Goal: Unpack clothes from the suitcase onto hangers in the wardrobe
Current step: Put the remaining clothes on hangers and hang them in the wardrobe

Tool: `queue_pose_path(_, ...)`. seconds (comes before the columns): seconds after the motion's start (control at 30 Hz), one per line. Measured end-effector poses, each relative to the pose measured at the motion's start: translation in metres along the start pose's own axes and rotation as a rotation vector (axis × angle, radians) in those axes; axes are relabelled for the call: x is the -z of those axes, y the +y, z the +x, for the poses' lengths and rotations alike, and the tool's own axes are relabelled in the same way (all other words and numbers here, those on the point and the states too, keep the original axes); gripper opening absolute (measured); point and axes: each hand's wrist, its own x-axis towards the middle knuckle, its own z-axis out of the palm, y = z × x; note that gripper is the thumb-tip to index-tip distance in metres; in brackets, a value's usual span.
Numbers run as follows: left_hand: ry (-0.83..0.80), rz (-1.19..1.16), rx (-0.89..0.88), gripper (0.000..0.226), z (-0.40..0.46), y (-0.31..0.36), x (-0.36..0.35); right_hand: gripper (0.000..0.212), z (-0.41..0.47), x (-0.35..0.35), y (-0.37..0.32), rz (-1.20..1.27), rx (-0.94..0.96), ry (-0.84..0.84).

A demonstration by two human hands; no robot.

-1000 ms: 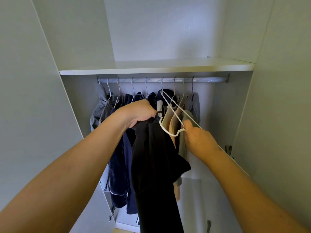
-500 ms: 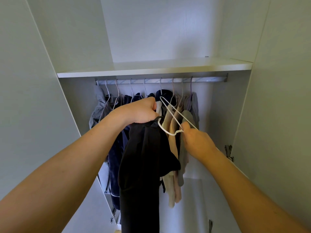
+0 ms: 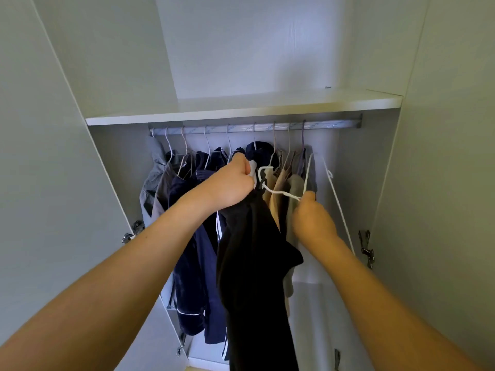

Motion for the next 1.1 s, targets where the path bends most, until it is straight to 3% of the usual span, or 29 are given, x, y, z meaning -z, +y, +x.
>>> queue_pose_path(0.17,0.137,-0.227,0.040,0.011,0.006,-0.010,-0.020,0.016,0.010,0.015,-0.013,0.565,-0.182,-0.192)
queue_pose_path(0.23,0.130,-0.247,0.039,0.012,0.011,-0.011,-0.023,0.014,0.007,0.026,-0.015,0.902,-0.234,-0.348)
queue_pose_path(0.33,0.127,-0.222,-0.012,0.014,0.015,-0.005,-0.029,0.029,0.007,0.033,-0.016,1.186,-0.210,-0.445)
queue_pose_path(0.43,0.149,-0.202,-0.072,0.025,0.015,0.004,-0.035,0.039,0.016,0.029,-0.020,1.152,-0.293,-0.317)
queue_pose_path(0.53,0.167,-0.178,-0.099,0.024,0.017,0.004,-0.038,0.028,0.026,0.032,-0.023,1.206,-0.399,-0.264)
queue_pose_path(0.67,0.156,-0.174,-0.111,0.011,0.019,0.001,-0.036,0.015,0.036,0.034,-0.022,1.088,-0.367,-0.147)
queue_pose_path(0.73,0.153,-0.176,-0.119,0.006,0.022,0.000,-0.035,0.052,0.036,0.034,-0.019,1.002,-0.317,-0.089)
queue_pose_path(0.77,0.153,-0.177,-0.113,0.005,0.023,-0.001,-0.034,0.059,0.035,0.035,-0.019,0.963,-0.271,-0.098)
queue_pose_path(0.87,0.169,-0.190,-0.057,0.009,0.029,-0.002,-0.034,0.043,0.021,0.044,-0.025,0.979,-0.180,-0.237)
queue_pose_path(1.1,0.194,-0.199,0.081,0.019,0.036,0.000,-0.028,0.034,0.010,0.036,-0.017,1.148,-0.083,-0.432)
